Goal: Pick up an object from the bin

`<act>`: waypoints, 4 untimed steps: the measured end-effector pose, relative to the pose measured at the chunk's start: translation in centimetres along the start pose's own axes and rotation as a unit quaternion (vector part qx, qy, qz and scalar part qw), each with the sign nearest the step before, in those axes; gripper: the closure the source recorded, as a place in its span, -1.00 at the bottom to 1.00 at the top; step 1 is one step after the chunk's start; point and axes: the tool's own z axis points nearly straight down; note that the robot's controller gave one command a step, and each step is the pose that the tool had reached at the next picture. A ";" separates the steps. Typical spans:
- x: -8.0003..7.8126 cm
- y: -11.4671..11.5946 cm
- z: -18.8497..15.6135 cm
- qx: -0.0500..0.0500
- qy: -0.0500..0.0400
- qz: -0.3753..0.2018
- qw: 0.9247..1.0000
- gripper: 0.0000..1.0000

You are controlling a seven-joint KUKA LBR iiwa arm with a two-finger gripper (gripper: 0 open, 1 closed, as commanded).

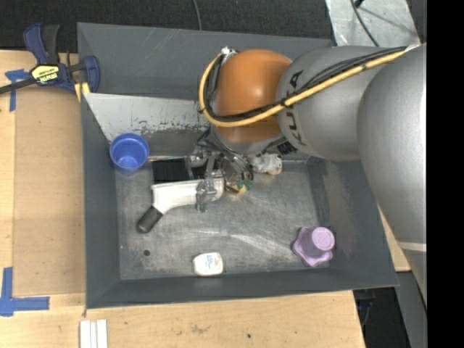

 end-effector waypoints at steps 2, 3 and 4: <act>0.0 0.0 -2.2 0.000 0.001 0.000 1.000 1.00; 0.1 0.0 -3.9 0.000 0.001 0.000 1.000 1.00; 0.0 0.0 -5.4 0.000 0.000 0.000 1.000 1.00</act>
Offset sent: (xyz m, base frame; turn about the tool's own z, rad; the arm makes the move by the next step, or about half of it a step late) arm 0.0000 0.0000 0.0741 0.0000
